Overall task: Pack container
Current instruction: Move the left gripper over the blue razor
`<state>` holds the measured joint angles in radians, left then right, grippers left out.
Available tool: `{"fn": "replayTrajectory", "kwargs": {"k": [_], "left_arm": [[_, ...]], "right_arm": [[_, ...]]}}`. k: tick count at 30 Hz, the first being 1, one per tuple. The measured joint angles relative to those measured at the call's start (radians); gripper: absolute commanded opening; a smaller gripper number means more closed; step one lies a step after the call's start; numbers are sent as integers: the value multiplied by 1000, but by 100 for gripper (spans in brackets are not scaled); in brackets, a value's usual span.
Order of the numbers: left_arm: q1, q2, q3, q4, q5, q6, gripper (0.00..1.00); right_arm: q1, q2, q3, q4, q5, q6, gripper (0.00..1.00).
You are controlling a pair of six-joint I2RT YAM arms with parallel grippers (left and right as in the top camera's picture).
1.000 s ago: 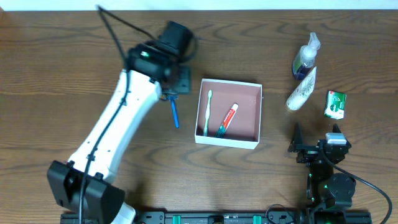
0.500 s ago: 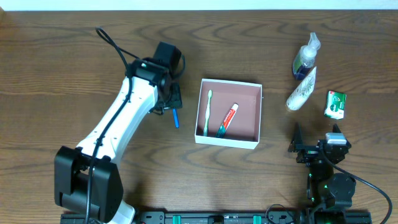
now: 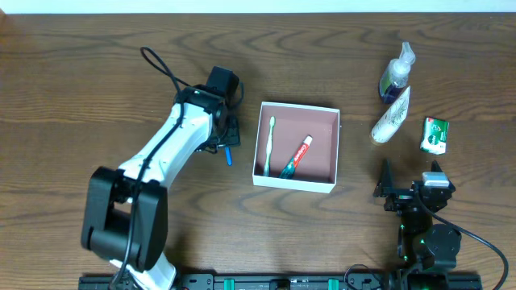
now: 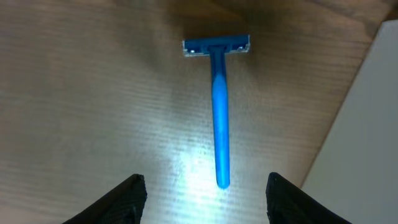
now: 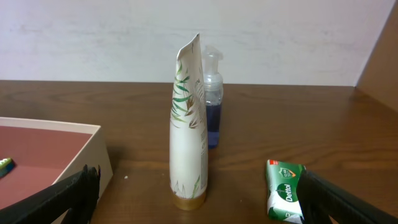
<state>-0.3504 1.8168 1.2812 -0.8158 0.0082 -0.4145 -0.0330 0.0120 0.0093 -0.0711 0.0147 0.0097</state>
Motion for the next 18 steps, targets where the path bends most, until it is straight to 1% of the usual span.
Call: {"fn": "replayTrajectory", "kwargs": {"k": [5, 18], "left_arm": [[0, 57, -1, 20, 4, -4, 63], [4, 125, -3, 60, 8, -5, 63]], "right_arm": [[0, 0, 0, 0, 0, 0, 99], [0, 0, 0, 0, 0, 0, 99]]}}
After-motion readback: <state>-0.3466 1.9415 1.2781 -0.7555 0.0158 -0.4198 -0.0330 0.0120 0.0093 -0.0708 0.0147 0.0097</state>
